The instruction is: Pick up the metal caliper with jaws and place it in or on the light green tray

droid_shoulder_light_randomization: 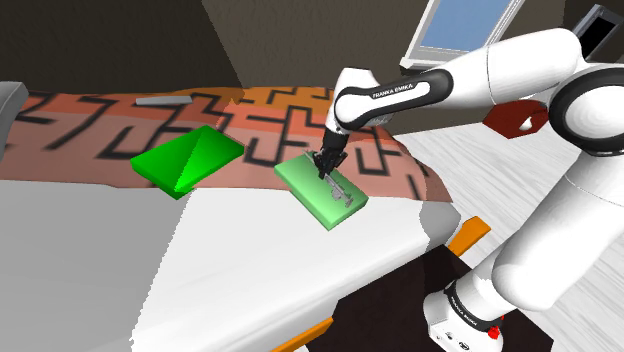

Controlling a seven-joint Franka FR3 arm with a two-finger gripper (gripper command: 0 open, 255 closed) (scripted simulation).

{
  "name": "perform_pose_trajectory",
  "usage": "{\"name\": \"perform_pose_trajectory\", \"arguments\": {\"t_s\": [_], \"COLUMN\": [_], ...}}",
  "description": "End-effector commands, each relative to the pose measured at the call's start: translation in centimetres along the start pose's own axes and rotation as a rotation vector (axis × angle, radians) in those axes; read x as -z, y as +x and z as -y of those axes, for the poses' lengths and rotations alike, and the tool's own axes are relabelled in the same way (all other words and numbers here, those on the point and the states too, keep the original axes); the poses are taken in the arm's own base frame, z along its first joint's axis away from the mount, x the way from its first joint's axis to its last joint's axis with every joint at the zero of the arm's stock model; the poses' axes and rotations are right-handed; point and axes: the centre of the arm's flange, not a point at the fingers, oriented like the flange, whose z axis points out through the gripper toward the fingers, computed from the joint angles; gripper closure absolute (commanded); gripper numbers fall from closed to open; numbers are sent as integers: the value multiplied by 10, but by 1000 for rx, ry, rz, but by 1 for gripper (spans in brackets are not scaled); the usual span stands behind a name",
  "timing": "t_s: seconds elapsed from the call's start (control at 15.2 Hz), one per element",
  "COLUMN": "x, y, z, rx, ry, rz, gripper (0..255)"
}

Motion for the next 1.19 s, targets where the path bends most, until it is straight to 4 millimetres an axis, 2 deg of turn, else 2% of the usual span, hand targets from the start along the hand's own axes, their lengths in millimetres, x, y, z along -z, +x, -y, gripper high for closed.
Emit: {"name": "perform_pose_trajectory", "arguments": {"t_s": [0.0, 0.33, 0.4, 0.73, 0.99, 1.12], "x": [-1, -1, -1, -1, 49, 49], "y": [0, 0, 0, 0, 0, 0], "z": [0, 0, 0, 0, 0, 0], "rx": [0, 0, 0, 0, 0, 0], "ry": [0, 0, 0, 0, 0, 0], "rz": [1, 1, 1, 1, 1, 1], "gripper": [255, 255, 0, 0, 0, 0]}}
